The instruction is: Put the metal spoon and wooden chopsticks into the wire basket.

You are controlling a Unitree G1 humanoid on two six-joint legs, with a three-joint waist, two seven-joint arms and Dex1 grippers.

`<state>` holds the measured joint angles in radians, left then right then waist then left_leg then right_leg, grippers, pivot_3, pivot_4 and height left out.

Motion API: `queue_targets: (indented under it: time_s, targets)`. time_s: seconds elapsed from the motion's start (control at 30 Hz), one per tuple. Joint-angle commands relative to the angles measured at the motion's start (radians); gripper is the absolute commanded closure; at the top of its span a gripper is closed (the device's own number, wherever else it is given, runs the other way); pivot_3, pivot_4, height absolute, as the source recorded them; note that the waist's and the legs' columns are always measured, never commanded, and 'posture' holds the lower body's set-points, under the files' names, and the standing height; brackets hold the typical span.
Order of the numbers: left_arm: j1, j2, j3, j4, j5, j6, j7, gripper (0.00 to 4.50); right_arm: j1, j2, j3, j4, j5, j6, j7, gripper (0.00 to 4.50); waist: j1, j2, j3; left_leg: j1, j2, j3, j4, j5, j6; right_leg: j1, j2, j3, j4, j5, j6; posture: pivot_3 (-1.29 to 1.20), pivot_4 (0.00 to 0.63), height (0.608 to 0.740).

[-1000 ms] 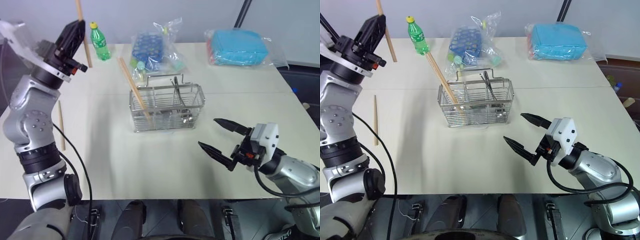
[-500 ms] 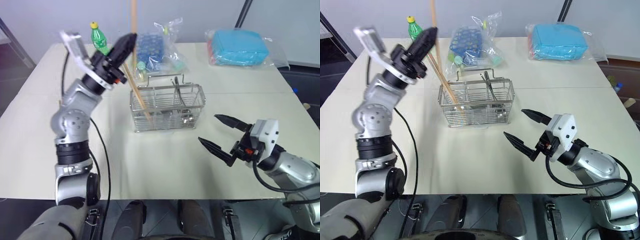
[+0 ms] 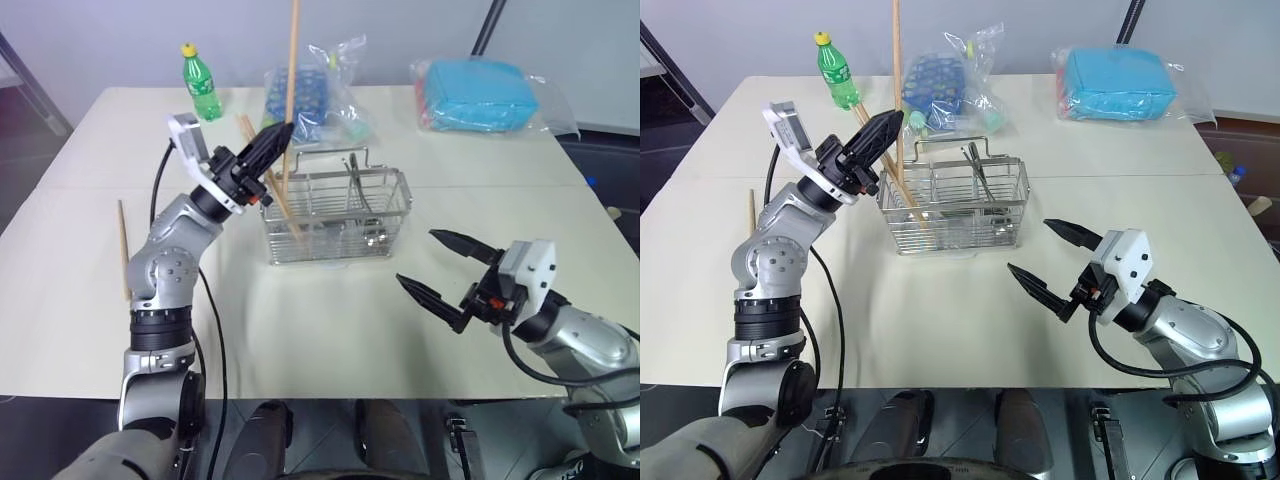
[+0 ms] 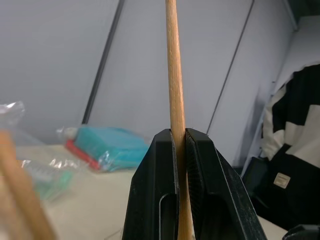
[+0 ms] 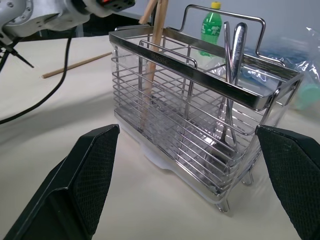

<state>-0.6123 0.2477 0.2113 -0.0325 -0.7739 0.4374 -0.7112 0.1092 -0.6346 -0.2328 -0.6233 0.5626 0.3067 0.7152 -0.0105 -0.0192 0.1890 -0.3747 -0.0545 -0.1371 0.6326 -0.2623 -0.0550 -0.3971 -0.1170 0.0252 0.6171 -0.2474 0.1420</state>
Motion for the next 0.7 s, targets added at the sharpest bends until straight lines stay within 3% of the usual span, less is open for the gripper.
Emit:
queue_targets:
  time_s: [0.03, 0.37, 0.5, 0.67, 0.7]
  targets:
    - [0.019, 0.014, -0.009, -0.069, -0.002, 0.003, 0.004, 4.48, -0.023, 0.005, -0.005, -0.002, 0.002, -0.026, 0.006, 0.00, 0.000, 0.000, 0.000, 0.000, 0.000, 0.000, 0.000, 0.000, 0.000, 0.000, 0.000, 0.000, 0.000, 0.000, 0.000, 0.00, 0.150, 0.740]
    - [0.060, 0.001, -0.041, -0.075, 0.035, -0.024, 0.009, 4.48, -0.046, 0.000, -0.001, 0.019, -0.002, -0.032, 0.019, 0.00, 0.000, 0.000, 0.000, 0.000, 0.000, 0.000, 0.000, 0.000, 0.000, 0.000, 0.000, 0.000, 0.000, 0.000, 0.000, 0.00, 0.150, 0.740]
    - [0.067, 0.003, -0.039, -0.078, 0.034, -0.021, 0.008, 2.80, -0.042, -0.001, -0.005, 0.017, -0.003, -0.031, 0.019, 0.00, 0.000, 0.000, 0.000, 0.000, 0.000, 0.000, 0.000, 0.000, 0.000, 0.000, 0.000, 0.000, 0.000, 0.000, 0.000, 0.00, 0.150, 0.740]
    - [0.064, 0.008, -0.033, -0.082, 0.026, -0.016, 0.009, 0.29, -0.039, -0.002, -0.009, 0.015, -0.004, -0.029, 0.018, 0.00, 0.000, 0.000, 0.000, 0.000, 0.000, 0.000, 0.000, 0.000, 0.000, 0.000, 0.000, 0.000, 0.000, 0.000, 0.000, 0.00, 0.150, 0.740]
    - [0.062, 0.008, -0.031, -0.083, 0.025, -0.015, 0.010, 0.06, -0.038, -0.003, -0.010, 0.014, -0.004, -0.029, 0.019, 0.00, 0.000, 0.000, 0.000, 0.000, 0.000, 0.000, 0.000, 0.000, 0.000, 0.000, 0.000, 0.000, 0.000, 0.000, 0.000, 0.00, 0.150, 0.740]
